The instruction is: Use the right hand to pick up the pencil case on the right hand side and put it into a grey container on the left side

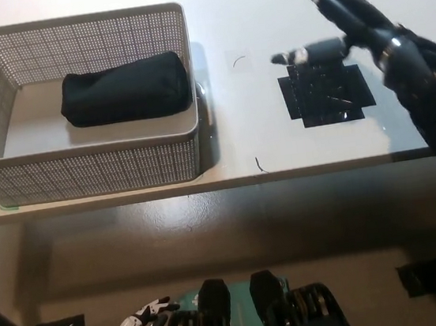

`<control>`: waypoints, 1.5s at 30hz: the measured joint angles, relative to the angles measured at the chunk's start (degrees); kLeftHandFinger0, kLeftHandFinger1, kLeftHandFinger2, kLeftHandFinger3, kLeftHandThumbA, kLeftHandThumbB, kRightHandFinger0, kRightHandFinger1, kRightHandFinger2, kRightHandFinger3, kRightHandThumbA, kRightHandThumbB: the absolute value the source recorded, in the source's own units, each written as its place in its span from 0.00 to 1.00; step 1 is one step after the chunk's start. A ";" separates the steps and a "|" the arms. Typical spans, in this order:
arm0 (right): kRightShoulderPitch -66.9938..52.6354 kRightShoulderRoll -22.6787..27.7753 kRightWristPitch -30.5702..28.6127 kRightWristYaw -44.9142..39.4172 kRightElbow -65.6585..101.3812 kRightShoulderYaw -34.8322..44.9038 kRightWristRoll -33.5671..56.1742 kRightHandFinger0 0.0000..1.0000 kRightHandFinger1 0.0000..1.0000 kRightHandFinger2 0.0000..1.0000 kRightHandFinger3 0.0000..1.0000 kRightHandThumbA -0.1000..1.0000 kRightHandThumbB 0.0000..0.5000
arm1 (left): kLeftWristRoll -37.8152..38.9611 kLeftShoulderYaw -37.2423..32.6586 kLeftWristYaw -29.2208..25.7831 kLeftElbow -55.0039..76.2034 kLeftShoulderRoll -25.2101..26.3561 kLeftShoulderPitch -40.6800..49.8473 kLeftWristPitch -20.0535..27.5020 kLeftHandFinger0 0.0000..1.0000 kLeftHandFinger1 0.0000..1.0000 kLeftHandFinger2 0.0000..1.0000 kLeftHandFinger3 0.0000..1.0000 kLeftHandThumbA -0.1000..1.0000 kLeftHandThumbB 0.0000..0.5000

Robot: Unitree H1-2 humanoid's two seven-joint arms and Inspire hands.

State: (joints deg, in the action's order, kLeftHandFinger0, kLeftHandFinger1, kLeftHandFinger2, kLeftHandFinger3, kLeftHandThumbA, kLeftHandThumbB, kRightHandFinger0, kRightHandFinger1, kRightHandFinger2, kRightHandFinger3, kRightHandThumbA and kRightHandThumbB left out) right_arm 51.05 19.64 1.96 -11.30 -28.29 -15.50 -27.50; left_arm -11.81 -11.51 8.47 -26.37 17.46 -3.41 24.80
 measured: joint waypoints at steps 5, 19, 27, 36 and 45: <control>-7.46 -0.06 0.72 -0.44 7.80 2.77 2.25 1.00 1.00 1.00 1.00 1.00 1.00 | -0.01 0.00 0.00 -0.10 0.00 0.34 -0.04 1.00 1.00 0.99 0.79 1.00 1.00; -33.95 -4.40 0.73 -0.58 29.27 5.69 8.88 1.00 1.00 1.00 1.00 1.00 0.82 | 0.03 0.79 -0.03 -0.21 0.01 0.43 -0.09 1.00 1.00 1.00 0.87 1.00 1.00; -52.04 -8.61 -3.83 -0.15 35.49 9.58 15.30 1.00 1.00 1.00 1.00 1.00 0.78 | 0.28 3.14 -0.36 -0.63 0.02 0.48 -0.09 1.00 1.00 1.00 0.89 1.00 1.00; -57.89 -9.58 -9.19 -0.14 29.08 12.43 20.38 1.00 1.00 1.00 1.00 1.00 0.73 | 1.20 4.94 -1.12 -2.49 0.02 0.49 -0.09 1.00 1.00 1.00 0.91 1.00 1.00; -57.06 -9.84 -14.79 -0.57 14.95 17.51 26.67 1.00 1.00 1.00 1.00 1.00 0.78 | 2.82 7.99 -1.46 -4.64 0.02 0.48 -0.09 1.00 1.00 1.00 0.91 1.00 1.00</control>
State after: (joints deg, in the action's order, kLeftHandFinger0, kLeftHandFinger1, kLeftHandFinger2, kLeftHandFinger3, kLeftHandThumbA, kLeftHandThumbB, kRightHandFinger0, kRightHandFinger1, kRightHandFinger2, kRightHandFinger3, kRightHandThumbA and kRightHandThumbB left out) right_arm -6.01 9.80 -12.83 -11.87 -13.34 2.01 -0.83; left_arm -8.98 -3.52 7.01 -31.00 17.48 -2.93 24.71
